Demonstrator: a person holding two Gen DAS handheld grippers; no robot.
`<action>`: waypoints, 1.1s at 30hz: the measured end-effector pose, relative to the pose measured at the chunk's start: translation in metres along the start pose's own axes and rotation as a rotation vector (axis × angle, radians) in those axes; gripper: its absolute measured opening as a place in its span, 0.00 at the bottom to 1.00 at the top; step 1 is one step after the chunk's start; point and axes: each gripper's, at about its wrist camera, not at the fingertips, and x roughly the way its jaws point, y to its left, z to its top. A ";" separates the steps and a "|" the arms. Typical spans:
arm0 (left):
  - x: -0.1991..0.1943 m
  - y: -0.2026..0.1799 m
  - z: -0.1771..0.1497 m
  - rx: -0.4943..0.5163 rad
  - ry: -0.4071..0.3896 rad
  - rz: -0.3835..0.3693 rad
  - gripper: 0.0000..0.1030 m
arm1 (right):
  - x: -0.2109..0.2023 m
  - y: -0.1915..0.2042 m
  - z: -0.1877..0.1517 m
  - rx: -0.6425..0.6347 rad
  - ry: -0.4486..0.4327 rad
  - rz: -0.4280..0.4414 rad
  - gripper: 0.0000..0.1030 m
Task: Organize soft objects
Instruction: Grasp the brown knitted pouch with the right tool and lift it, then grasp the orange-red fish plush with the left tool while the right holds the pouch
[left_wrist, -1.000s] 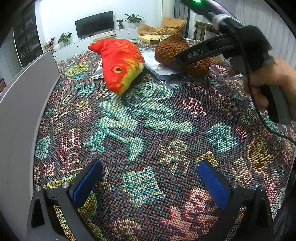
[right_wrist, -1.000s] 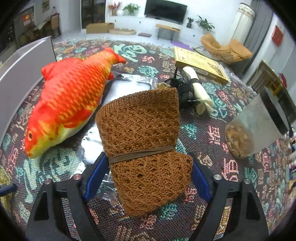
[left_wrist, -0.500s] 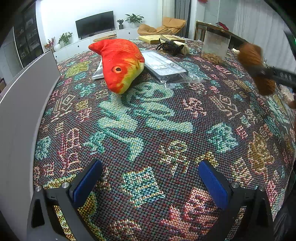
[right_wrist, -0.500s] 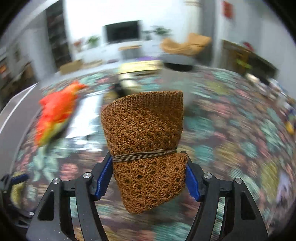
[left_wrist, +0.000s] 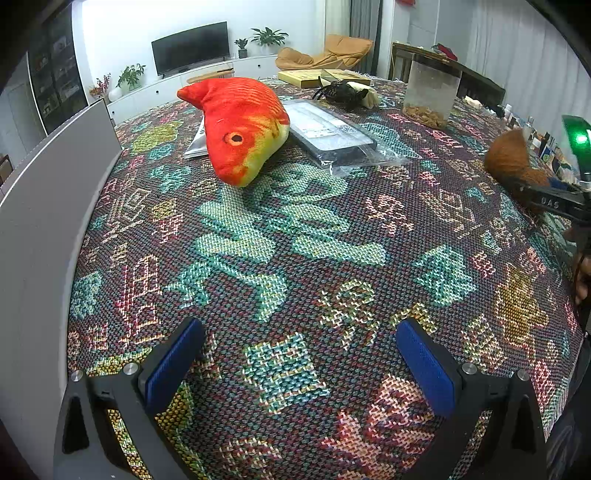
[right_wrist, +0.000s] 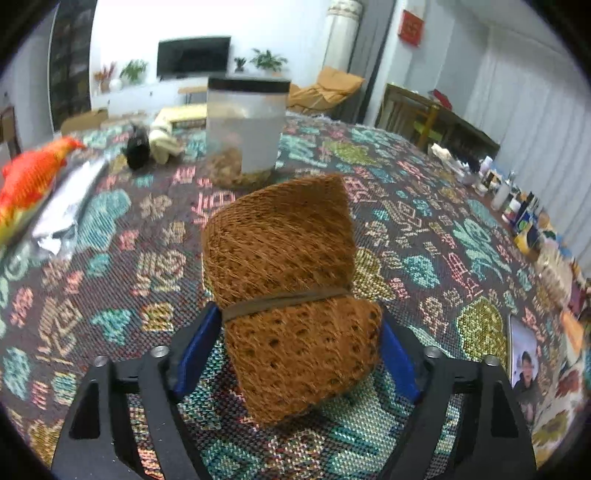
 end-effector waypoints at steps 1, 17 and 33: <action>0.000 0.000 0.000 0.000 0.000 0.000 1.00 | 0.009 -0.001 0.001 0.006 0.047 -0.008 0.88; 0.001 -0.006 0.036 -0.061 0.034 -0.030 1.00 | 0.017 -0.029 -0.007 0.138 0.085 0.139 0.90; 0.084 0.044 0.195 -0.190 0.019 0.111 0.40 | 0.018 -0.029 -0.006 0.137 0.085 0.139 0.90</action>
